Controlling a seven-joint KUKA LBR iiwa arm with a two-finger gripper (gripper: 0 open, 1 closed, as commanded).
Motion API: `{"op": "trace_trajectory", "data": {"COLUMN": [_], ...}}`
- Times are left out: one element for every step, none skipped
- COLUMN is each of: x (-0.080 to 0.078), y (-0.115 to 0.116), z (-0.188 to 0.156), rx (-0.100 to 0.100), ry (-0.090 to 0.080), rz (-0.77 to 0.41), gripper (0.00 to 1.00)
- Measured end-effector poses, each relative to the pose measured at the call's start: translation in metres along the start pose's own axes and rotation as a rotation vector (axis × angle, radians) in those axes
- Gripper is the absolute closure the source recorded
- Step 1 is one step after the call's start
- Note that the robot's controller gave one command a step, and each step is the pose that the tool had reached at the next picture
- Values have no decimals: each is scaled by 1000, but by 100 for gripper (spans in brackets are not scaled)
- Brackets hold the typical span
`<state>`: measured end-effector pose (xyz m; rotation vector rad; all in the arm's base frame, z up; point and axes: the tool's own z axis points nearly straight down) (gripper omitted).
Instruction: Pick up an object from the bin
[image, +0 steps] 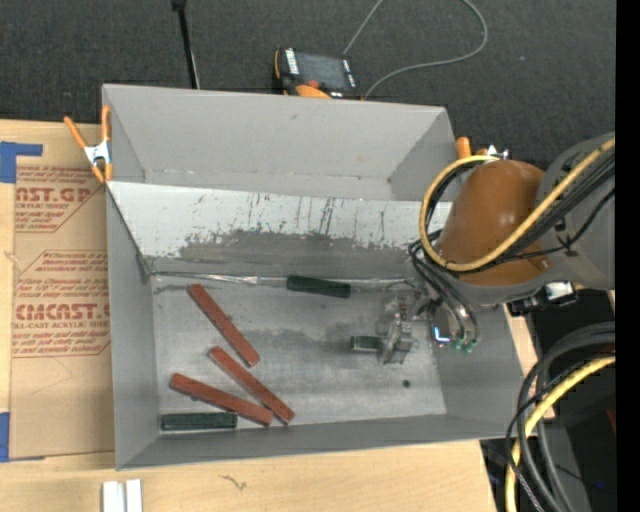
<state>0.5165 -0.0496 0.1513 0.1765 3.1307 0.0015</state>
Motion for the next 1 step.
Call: {"op": "trace_trajectory", "data": {"x": [-1], "y": [1], "z": [-18], "rx": [0], "ry": [2], "rz": [-1], "gripper": [100]}}
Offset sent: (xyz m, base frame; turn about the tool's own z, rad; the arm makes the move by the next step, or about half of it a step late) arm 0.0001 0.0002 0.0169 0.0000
